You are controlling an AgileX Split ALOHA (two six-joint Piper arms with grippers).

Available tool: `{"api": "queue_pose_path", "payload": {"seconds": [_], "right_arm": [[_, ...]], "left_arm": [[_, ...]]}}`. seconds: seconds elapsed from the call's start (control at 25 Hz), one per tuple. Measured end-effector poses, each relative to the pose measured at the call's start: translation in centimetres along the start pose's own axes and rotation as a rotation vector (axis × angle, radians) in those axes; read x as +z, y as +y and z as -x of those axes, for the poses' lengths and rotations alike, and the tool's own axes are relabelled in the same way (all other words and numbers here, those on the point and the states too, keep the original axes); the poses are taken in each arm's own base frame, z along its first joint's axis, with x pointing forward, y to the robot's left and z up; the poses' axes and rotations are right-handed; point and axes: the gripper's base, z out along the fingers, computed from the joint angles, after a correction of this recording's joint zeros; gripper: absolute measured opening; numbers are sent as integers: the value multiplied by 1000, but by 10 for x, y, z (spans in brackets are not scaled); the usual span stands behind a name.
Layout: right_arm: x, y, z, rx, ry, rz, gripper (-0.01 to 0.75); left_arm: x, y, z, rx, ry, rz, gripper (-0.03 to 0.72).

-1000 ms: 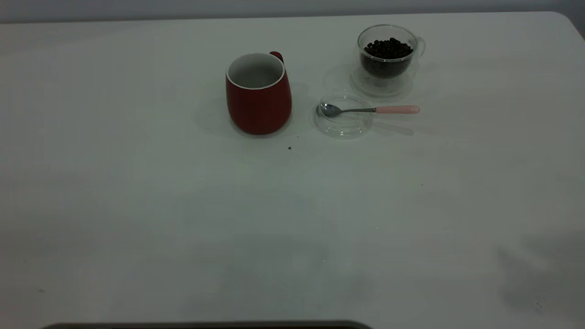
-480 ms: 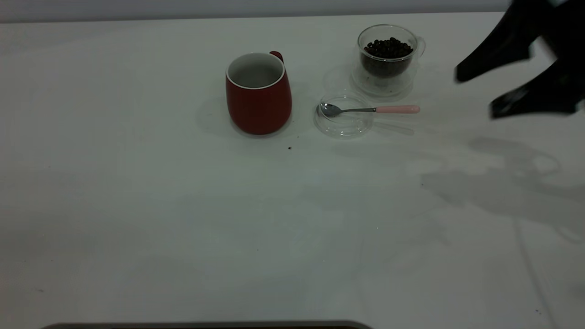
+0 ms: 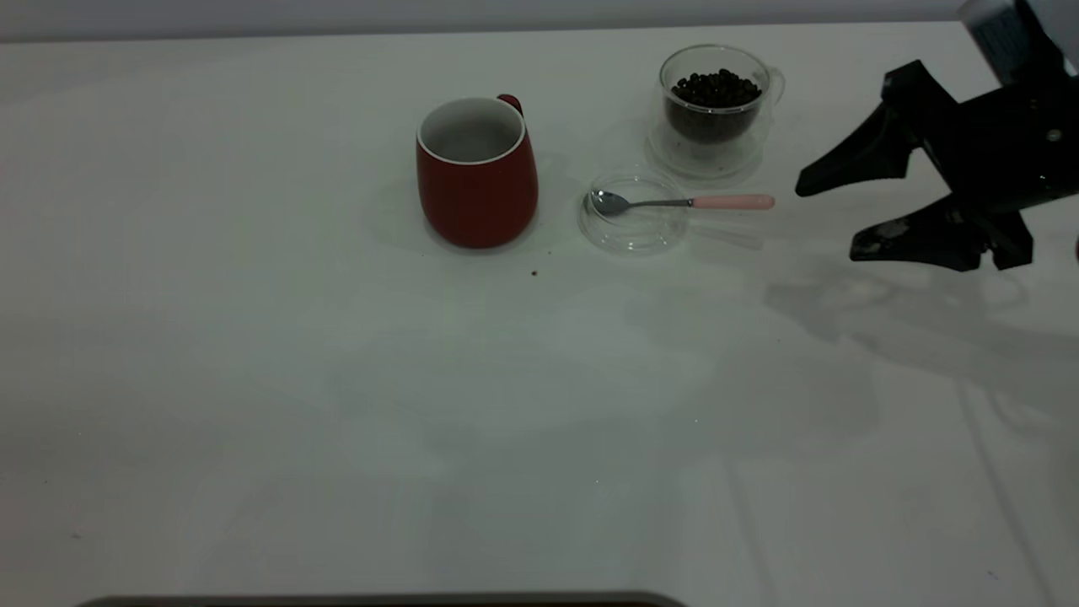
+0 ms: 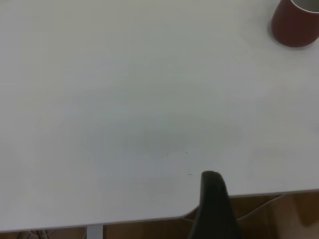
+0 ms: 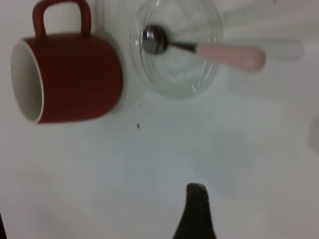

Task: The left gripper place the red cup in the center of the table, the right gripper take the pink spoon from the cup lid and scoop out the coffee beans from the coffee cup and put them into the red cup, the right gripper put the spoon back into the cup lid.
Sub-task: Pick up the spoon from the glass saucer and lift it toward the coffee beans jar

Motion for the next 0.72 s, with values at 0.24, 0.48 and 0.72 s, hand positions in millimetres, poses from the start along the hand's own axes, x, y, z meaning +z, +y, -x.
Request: {"api": "queue_pose_path", "payload": {"seconds": [0.24, 0.48, 0.72], "right_arm": [[28, -13, 18, 27, -4, 39, 684], [48, -19, 32, 24, -10, 87, 675], [64, -14, 39, 14, -5, 117, 668]], "left_arm": [[0, 0, 0, 0, 0, 0, 588], [0, 0, 0, 0, 0, 0, 588], [0, 0, 0, 0, 0, 0, 588]]}}
